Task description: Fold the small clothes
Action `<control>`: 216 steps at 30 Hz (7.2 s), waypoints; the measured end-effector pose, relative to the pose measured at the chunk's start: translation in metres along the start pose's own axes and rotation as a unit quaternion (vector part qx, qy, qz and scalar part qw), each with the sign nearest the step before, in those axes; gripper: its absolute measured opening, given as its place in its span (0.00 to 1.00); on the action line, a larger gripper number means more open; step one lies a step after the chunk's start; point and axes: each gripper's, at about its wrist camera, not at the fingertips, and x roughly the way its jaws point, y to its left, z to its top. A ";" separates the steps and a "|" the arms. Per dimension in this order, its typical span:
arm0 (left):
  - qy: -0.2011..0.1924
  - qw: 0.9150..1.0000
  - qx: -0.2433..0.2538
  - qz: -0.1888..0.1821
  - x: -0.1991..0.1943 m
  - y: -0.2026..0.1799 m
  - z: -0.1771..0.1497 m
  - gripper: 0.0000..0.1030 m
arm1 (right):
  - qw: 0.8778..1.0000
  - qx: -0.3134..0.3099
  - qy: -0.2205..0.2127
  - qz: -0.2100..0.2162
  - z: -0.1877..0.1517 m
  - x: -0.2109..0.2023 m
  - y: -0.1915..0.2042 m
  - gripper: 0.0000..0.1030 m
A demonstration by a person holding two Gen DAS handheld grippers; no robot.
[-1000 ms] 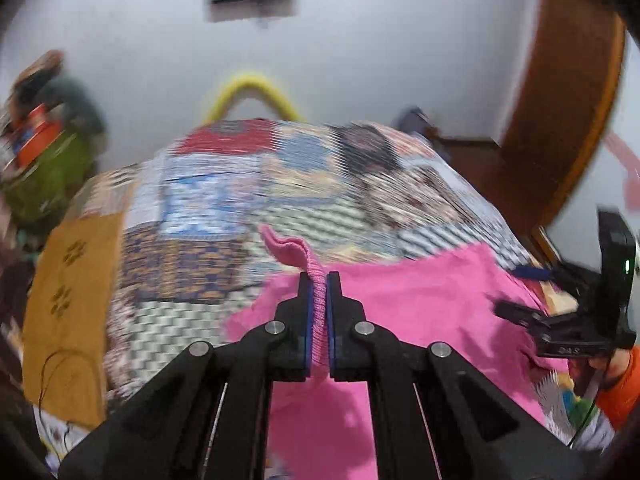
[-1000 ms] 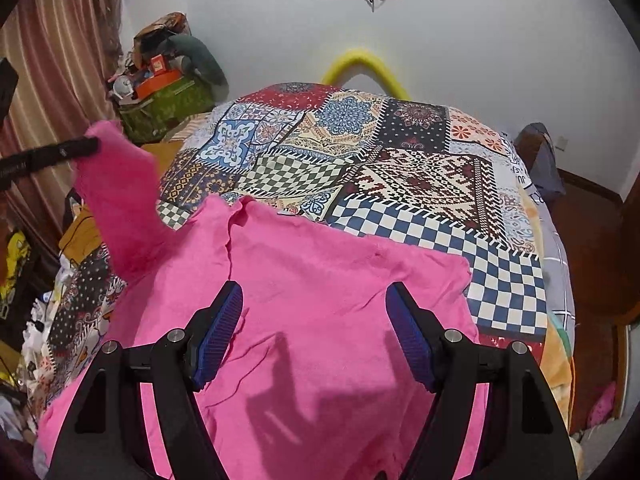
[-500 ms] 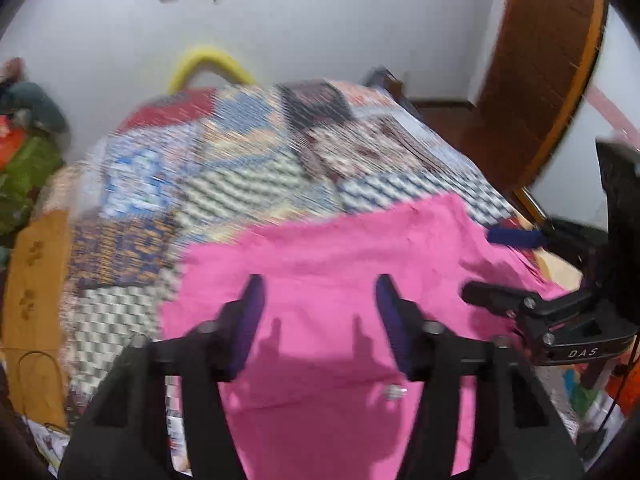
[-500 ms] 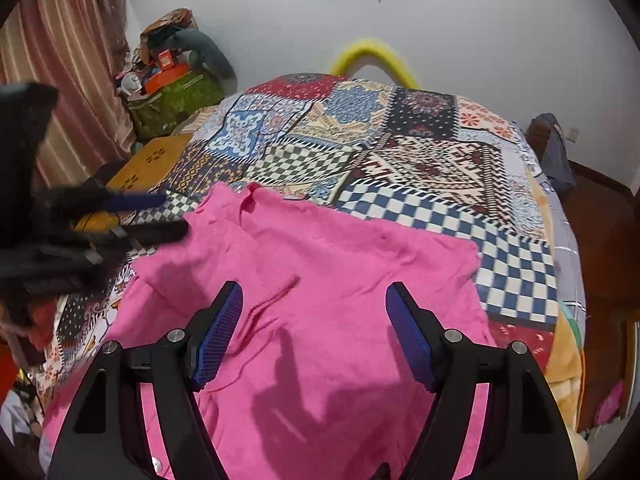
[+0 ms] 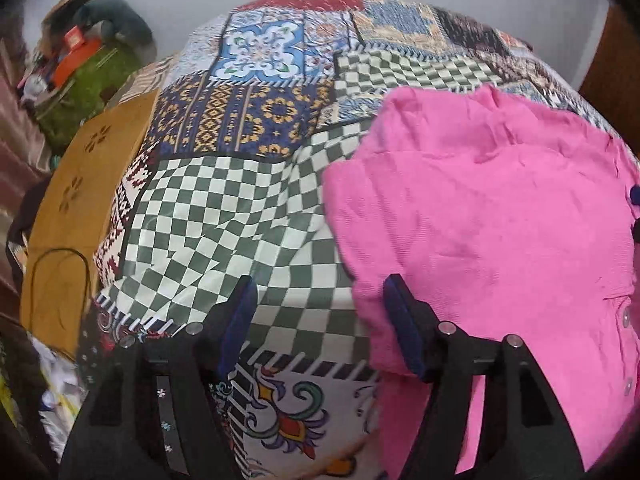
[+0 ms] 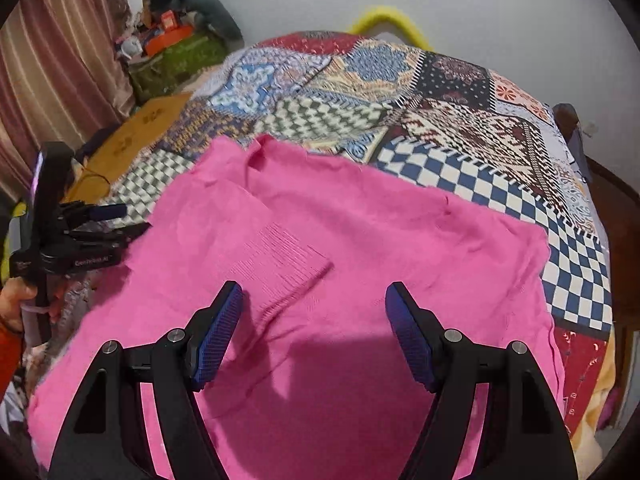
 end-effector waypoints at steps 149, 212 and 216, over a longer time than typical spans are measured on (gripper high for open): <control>0.011 0.991 -0.025 -0.131 0.044 -0.031 0.098 0.48 | 0.997 0.071 -0.019 -0.038 0.034 -0.003 -0.119 0.17; 0.050 0.986 -0.008 -0.160 -0.114 -0.043 -0.136 0.05 | 0.997 0.038 0.037 0.047 -0.151 -0.090 0.014 0.06; 0.034 0.985 0.006 -0.167 -0.119 -0.054 -0.119 0.05 | 0.998 0.010 0.037 0.048 -0.142 -0.087 0.022 0.04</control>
